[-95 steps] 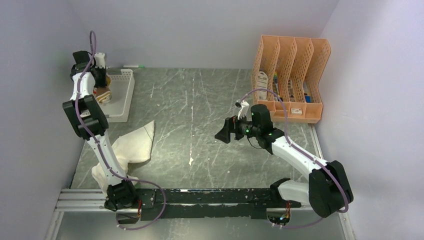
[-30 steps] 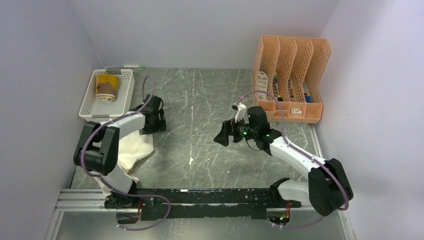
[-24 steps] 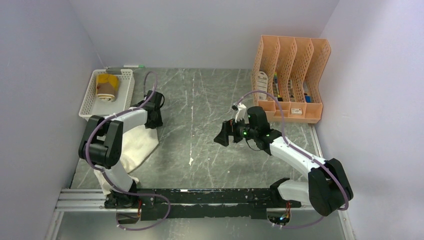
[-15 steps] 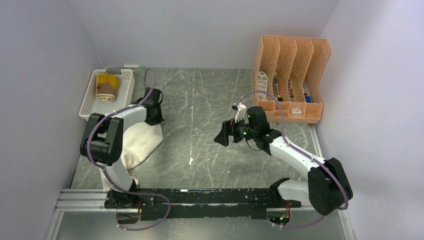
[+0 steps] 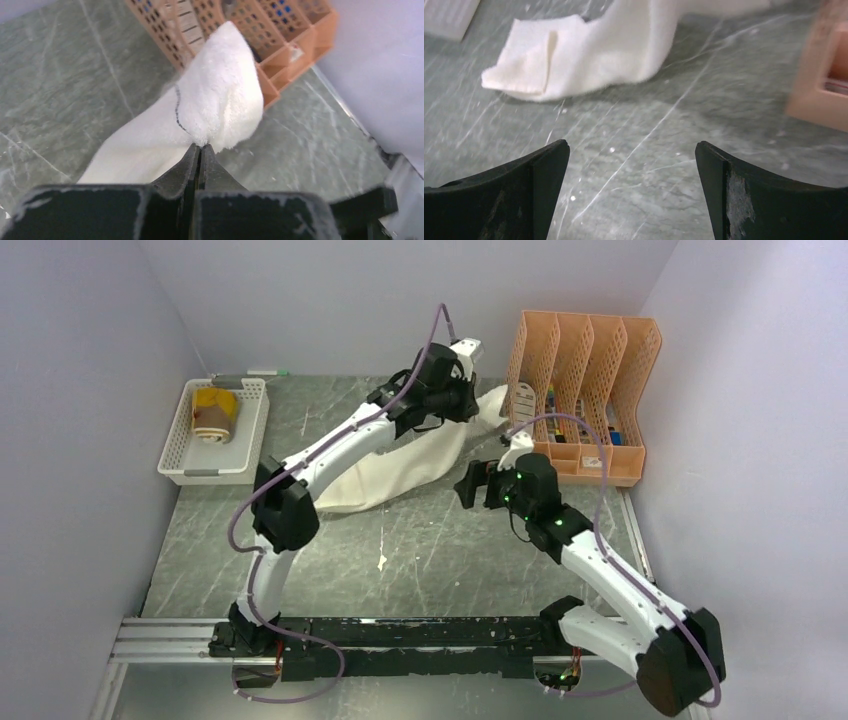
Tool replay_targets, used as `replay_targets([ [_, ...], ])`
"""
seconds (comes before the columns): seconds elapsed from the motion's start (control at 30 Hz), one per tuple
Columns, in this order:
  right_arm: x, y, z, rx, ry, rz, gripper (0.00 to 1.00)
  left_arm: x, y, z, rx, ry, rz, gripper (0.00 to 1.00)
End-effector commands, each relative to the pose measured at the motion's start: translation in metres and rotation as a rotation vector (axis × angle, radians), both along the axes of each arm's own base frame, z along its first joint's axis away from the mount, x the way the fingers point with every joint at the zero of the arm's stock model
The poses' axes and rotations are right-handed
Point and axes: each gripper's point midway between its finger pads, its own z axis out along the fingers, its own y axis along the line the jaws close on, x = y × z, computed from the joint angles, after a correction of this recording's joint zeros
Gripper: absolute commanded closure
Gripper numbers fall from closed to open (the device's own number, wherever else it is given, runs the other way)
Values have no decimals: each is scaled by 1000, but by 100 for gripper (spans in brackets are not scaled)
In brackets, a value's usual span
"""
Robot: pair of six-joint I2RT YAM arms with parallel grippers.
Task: Roll the towels
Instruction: Move the towel to the center of the board.
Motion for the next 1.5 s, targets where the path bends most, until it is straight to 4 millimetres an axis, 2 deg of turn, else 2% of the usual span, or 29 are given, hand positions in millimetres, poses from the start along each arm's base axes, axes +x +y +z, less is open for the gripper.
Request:
replay_targets([
  [0.0, 11, -44, 38, -2, -123, -262, 0, -16, 36, 57, -80, -17, -31, 93],
  [0.03, 10, -46, 42, 11, -138, -271, 0, -21, 52, 64, -82, -22, -15, 93],
  [0.1, 9, -48, 41, 25, -142, -286, 0, -32, 93, 61, -61, -8, 44, 93],
  [0.2, 10, -46, 35, 37, -120, -291, 0, -48, 175, 36, -21, 35, 181, 93],
  [0.27, 13, -42, 32, 50, -108, -287, 0, -60, 242, 7, -1, 101, 340, 93],
  [0.3, 15, -39, 29, 51, -100, -279, 0, -63, 279, -6, 17, 117, 428, 80],
  [0.33, 17, -36, 29, 56, -100, -272, 0, -74, 300, -17, 42, 130, 478, 57],
  [0.37, 19, -33, 27, 57, -94, -262, 0, -80, 329, -27, 69, 145, 553, 39],
  [0.4, 22, -28, 22, 51, -77, -249, 0, -87, 343, -37, 88, 166, 586, 10],
  [0.43, 25, -23, 19, 51, -65, -234, 0, -93, 350, -43, 110, 174, 587, 1],
  [0.5, 31, -13, 14, 50, -41, -204, 0, -101, 350, -52, 138, 203, 554, 1],
  [0.6, 37, -1, 7, 48, -9, -166, 0, -112, 330, -57, 106, 247, 431, 0],
  [0.67, 40, 3, 5, 48, 0, -154, 0, -122, 322, -70, 94, 289, 392, 1],
  [0.8, 44, 7, 0, 32, 4, -133, 0, -135, 347, -116, 172, 374, 520, 1],
  [0.9, 46, 11, -4, 13, 13, -109, 0, -134, 369, -145, 149, 462, 584, 1],
  [0.97, 46, 13, -7, 3, 19, -93, 0, -127, 385, -156, 98, 491, 622, 1],
  [1.07, 48, 15, -10, -12, 25, -77, 0, -108, 404, -153, 77, 439, 687, 1],
  [1.2, 50, 19, -15, -23, 33, -55, 0, -80, 412, -146, 94, 387, 717, 1],
  [1.23, 50, 20, -17, -24, 38, -50, 0, -72, 421, -147, 98, 381, 738, 1],
  [1.47, 52, 27, -24, -20, 56, -22, 0, -31, 434, -162, 108, 390, 767, 3],
])
